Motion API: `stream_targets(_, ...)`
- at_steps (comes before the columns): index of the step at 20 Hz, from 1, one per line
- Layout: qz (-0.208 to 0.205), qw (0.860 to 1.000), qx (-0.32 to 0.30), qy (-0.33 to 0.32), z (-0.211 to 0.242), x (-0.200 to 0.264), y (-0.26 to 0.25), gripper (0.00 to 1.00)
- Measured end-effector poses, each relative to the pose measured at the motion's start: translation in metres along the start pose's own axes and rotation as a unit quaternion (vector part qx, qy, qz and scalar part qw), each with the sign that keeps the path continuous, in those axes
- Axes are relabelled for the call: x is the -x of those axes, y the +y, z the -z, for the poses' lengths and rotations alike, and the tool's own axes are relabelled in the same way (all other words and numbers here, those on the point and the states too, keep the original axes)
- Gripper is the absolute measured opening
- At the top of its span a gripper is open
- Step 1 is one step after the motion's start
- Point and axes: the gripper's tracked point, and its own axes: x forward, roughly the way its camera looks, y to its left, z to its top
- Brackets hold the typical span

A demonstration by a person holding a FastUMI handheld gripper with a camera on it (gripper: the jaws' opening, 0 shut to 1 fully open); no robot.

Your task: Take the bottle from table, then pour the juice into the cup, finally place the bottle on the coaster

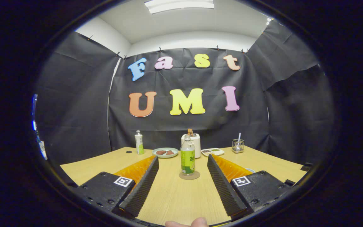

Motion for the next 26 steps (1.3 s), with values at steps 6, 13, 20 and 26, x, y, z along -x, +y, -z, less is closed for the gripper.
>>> stream_targets(6, 0.002, 1.0, 0.003, 0.004, 0.007, 0.013, 0.005, 0.99)
stream_targets(13, 0.006, 1.0, -0.005, -0.002, 0.004, 0.013, 0.007, 1.0)
stream_targets(20, -0.002, 1.0, -0.001, -0.003, 0.011, 0.008, 0.015, 0.99)
stream_targets(26, -0.008, 1.0, 0.002, 0.003, 0.014, 0.005, 0.022, 0.99)
